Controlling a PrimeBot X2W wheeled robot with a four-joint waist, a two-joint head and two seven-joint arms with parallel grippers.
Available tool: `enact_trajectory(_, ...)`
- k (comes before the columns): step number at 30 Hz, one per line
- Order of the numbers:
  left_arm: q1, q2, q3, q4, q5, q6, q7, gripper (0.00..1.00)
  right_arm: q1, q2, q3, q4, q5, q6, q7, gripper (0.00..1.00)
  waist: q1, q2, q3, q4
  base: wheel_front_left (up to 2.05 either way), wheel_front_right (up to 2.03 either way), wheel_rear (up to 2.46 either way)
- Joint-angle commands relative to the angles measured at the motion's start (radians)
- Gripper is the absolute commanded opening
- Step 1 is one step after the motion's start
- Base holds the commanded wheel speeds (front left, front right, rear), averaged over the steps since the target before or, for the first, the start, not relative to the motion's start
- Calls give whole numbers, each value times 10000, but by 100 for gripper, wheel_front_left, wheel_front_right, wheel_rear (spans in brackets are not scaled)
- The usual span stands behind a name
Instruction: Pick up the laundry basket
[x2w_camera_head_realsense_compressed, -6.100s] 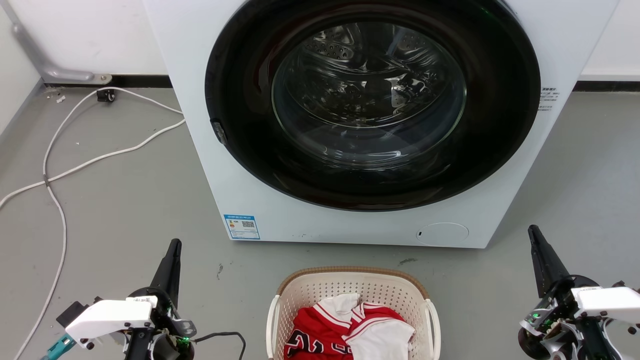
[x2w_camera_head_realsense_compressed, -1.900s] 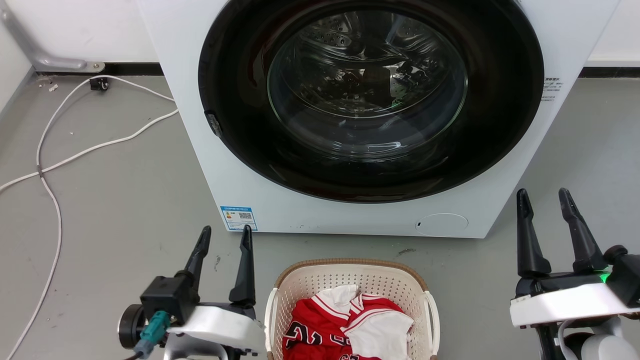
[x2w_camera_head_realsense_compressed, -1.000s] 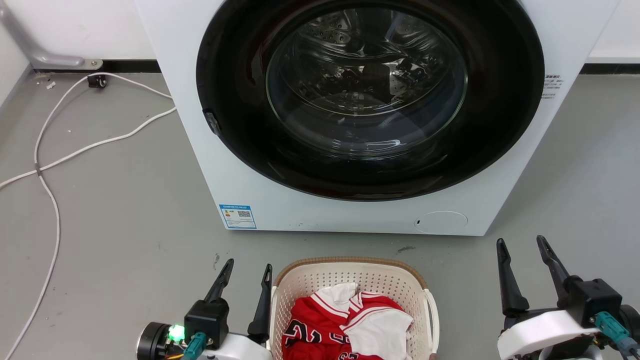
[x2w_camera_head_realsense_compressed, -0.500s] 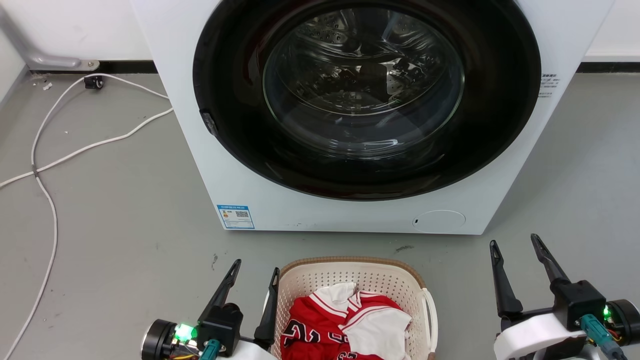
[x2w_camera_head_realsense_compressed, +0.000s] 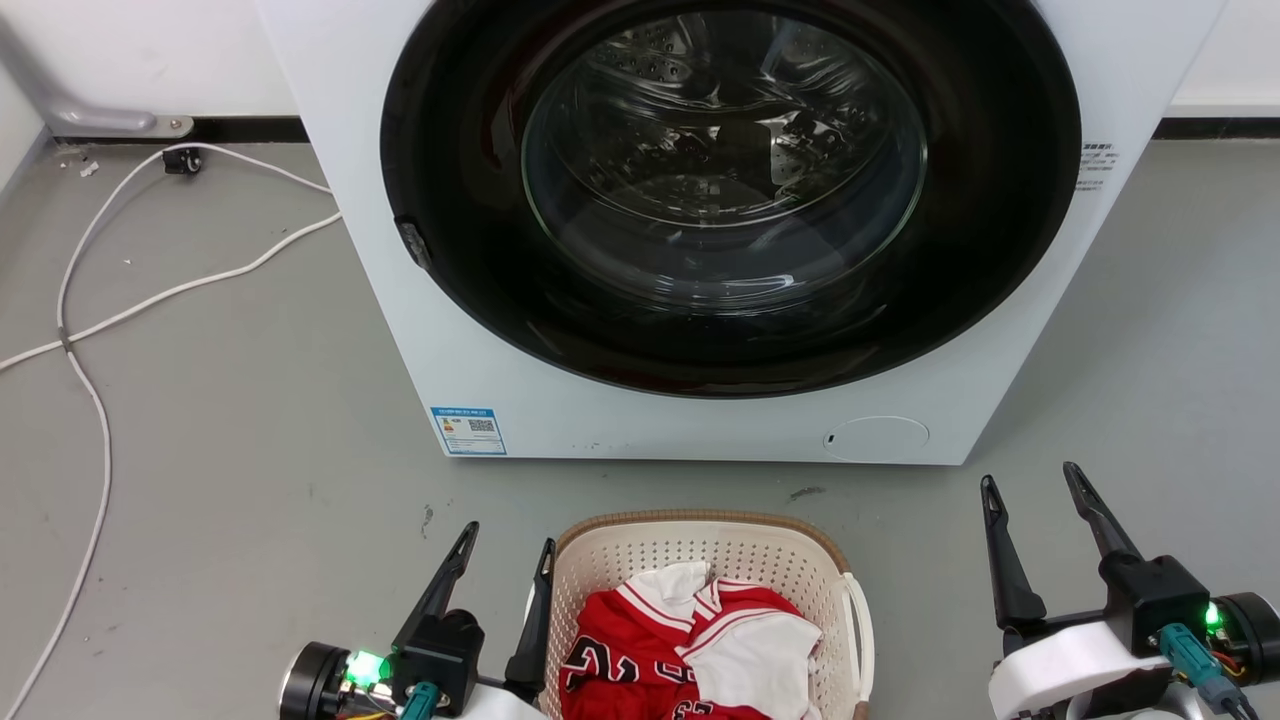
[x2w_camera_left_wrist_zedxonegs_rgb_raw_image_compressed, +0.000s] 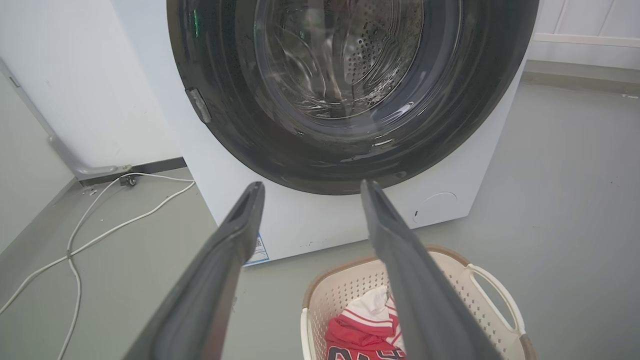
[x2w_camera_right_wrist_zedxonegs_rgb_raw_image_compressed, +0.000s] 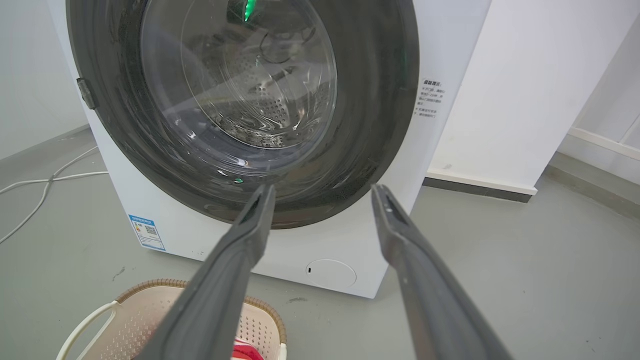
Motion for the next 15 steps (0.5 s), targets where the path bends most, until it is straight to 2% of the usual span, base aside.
enact_trajectory(1,111,-17,49,37,35,-54,-52,100,-82,-19,-2,16,33,-7,-24,100,0,0,18,-9,0,0,0)
enact_trajectory(7,-145,-51,172,298,-5,-196,-41,100,-261,-19,18,147,10,-7,-24,100,0,0,476,-91,0,0,0)
enact_trajectory(15,-1110,144,393,964,76,-575,-40,100,-1059,-18,113,486,5,-7,-23,100,0,0,2082,-178,0,0,0)
